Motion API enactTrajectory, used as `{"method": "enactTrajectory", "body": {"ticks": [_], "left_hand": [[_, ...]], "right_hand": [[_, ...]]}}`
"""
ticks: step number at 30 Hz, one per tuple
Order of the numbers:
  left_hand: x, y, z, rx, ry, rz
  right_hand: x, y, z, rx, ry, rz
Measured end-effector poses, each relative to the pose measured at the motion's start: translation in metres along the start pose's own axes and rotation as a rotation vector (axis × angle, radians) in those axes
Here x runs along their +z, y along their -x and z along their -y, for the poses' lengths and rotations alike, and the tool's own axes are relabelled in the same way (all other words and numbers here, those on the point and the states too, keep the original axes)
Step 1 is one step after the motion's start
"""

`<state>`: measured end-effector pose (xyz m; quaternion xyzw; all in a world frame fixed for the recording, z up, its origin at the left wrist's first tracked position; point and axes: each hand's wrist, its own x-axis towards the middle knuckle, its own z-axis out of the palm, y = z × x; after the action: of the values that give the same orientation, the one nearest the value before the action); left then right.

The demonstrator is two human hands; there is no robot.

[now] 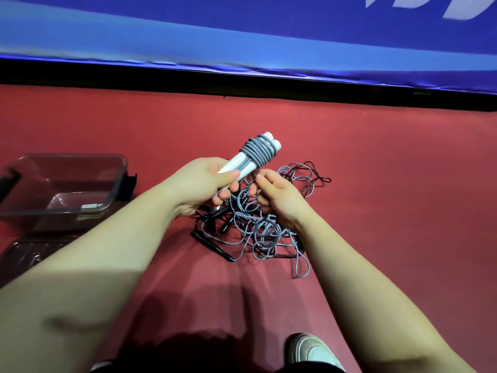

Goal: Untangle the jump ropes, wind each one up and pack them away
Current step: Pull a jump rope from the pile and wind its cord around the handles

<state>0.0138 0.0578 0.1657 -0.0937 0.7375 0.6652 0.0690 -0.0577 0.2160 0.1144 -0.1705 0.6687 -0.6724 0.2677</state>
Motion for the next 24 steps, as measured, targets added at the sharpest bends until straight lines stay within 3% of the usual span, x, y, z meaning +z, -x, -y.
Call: {"method": "enactTrajectory", "body": {"ticks": [6,10,16,20,24], "left_hand": [[-0.002,-0.005,0.010,-0.076,0.130,-0.126],[-0.008,-0.004,0.008,-0.144,0.347,-0.176],[-0.003,-0.003,-0.002,-0.165,0.576,-0.067],[-0.002,-0.004,-0.003,-0.174,0.550,-0.028],[-0.004,-0.008,0.000,-0.171,0.506,-0.085]], "right_hand": [[0.012,-0.005,-0.003,-0.071,0.586,-0.141],[0.021,-0.004,0.002,0.019,0.314,-0.007],[0.011,0.001,0.004,-0.102,0.540,0.018],[0.008,-0.004,0.004,-0.055,0.604,-0.040],[0.012,-0.006,-0.002,0.066,0.273,-0.093]]}}
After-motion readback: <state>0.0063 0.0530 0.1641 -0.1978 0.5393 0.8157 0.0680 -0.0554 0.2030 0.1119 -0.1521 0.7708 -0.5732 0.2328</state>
